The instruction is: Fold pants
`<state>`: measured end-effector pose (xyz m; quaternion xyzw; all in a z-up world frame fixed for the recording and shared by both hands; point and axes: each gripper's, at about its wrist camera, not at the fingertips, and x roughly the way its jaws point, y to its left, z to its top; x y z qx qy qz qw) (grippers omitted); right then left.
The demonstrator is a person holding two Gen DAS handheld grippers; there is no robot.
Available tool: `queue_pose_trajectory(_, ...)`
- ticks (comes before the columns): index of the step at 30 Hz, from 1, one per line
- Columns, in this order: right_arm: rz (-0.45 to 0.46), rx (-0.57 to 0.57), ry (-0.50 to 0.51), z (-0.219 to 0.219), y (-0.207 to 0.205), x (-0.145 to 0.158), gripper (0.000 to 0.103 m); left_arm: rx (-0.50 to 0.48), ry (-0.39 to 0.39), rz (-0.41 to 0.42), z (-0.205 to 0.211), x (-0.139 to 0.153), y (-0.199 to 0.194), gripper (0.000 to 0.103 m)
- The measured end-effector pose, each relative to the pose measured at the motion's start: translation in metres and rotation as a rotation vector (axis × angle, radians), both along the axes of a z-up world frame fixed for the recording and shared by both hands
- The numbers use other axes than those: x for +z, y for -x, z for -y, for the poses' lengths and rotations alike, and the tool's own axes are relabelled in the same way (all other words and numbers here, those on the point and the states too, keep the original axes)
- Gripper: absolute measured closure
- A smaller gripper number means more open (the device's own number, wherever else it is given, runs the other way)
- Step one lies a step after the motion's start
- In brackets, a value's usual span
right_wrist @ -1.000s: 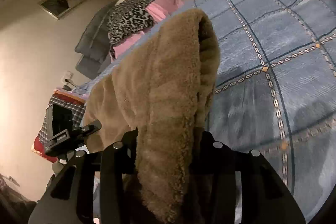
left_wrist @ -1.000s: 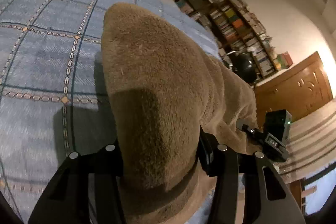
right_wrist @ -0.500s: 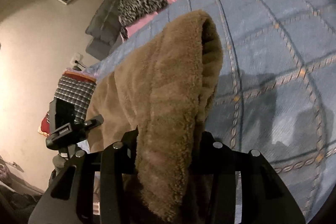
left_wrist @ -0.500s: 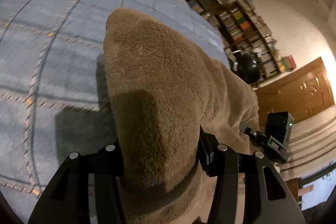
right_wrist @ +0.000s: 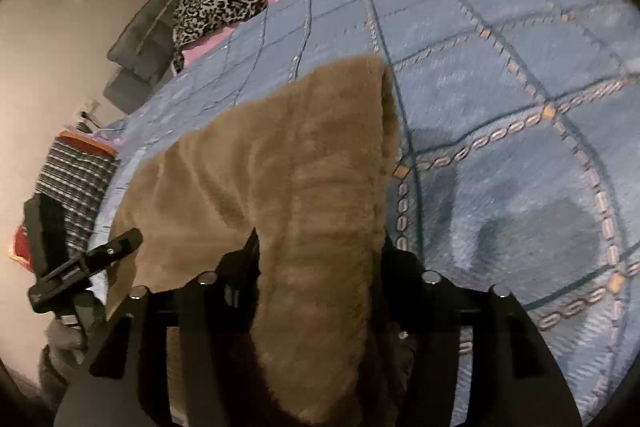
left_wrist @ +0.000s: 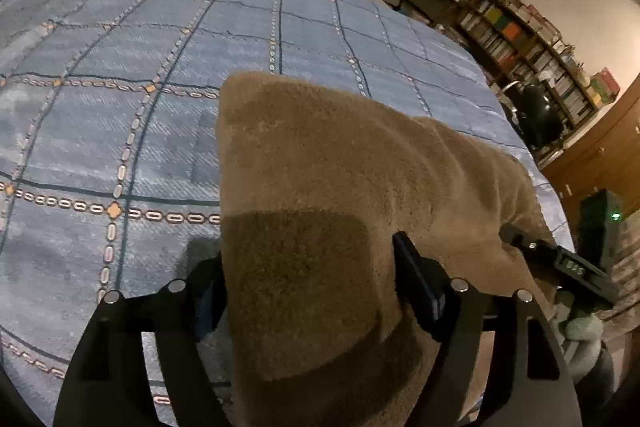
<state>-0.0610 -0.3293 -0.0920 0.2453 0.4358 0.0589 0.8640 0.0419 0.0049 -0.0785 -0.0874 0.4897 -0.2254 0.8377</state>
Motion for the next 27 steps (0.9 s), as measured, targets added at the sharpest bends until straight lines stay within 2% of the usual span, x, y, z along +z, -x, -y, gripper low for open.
queue_pose_trajectory(4,0.063,-0.075,0.109,0.004,0.011,0.024,0.036,0.033,-0.062,0.052,-0.004,0.01,0.008,0.026)
queue_pose_trajectory(7,0.131,-0.108,0.161,0.001,0.024,0.045,0.036,0.067,-0.138,0.147,-0.004,0.031,0.024,0.025)
queue_pose_trajectory(12,0.235,-0.024,0.287,-0.039,0.044,0.065,0.036,0.052,-0.162,0.248,0.006,0.053,0.047,0.022)
queue_pose_trajectory(16,0.226,0.053,0.327,-0.062,0.049,0.05,0.037,-0.004,-0.174,0.25,0.02,0.045,0.065,0.022)
queue_pose_trajectory(19,0.214,0.057,0.384,-0.071,0.048,0.034,0.036,-0.038,-0.215,0.225,0.031,0.026,0.069,0.022)
queue_pose_trajectory(23,0.197,0.05,0.396,-0.066,0.044,0.018,0.036,-0.057,-0.277,0.226,0.043,0.006,0.07,0.021)
queue_pose_trajectory(27,0.191,0.056,0.435,-0.066,0.043,0.004,0.035,-0.062,-0.294,0.229,0.046,-0.007,0.069,0.021)
